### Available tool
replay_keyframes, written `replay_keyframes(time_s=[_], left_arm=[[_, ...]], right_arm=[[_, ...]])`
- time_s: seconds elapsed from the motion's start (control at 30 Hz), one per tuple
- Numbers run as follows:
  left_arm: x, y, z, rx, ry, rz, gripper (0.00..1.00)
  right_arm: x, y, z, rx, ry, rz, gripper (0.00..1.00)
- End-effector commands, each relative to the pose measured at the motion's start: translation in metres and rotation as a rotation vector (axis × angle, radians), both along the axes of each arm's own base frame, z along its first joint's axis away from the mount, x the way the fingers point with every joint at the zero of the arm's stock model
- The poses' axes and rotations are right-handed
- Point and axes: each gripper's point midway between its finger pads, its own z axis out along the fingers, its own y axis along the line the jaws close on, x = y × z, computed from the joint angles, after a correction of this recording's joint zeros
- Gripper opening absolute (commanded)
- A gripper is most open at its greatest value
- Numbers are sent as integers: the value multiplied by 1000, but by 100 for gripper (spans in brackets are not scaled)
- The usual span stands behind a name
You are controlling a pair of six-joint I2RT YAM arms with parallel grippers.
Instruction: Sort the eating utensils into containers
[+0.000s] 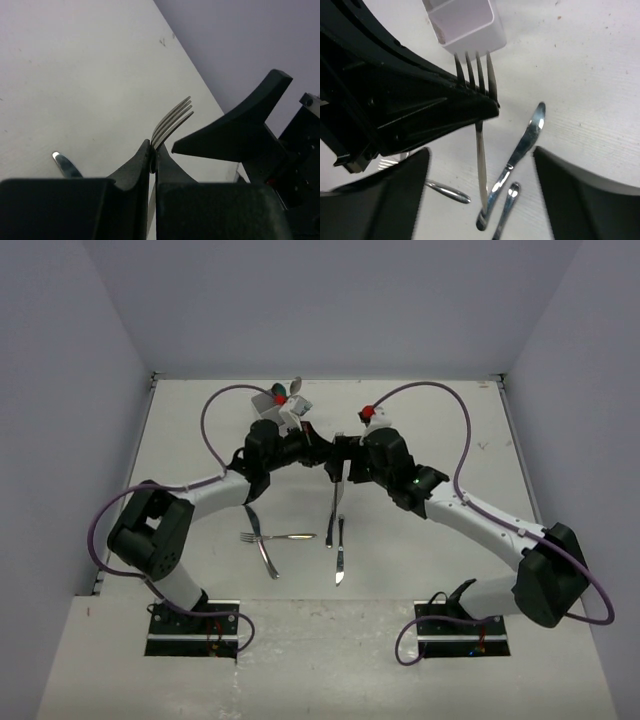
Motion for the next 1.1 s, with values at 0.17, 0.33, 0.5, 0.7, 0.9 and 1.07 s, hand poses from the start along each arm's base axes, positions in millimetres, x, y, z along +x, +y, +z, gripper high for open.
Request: replay_keyframes(time_s=[0.17,0.33,0.5,0.7,0.9,1.07], left_arm=[[103,77,109,80,-526,166,0],[141,91,128,291,-765,194,0],[163,103,125,422,-838,172,0],[190,123,101,566,-874,199,0],[200,125,57,545,-802,139,0],[201,127,40,553,-731,132,11]], right_arm=[[8,-20,58,85,-123,-57,99],[12,-38,33,61,-54,-119,99],[19,-46,21,32,-35,-157,99],[26,-46,5,16,10,-184,99],[29,-44,-16,-37,87,-186,99],[24,-46,-32,-83,142,-179,99]])
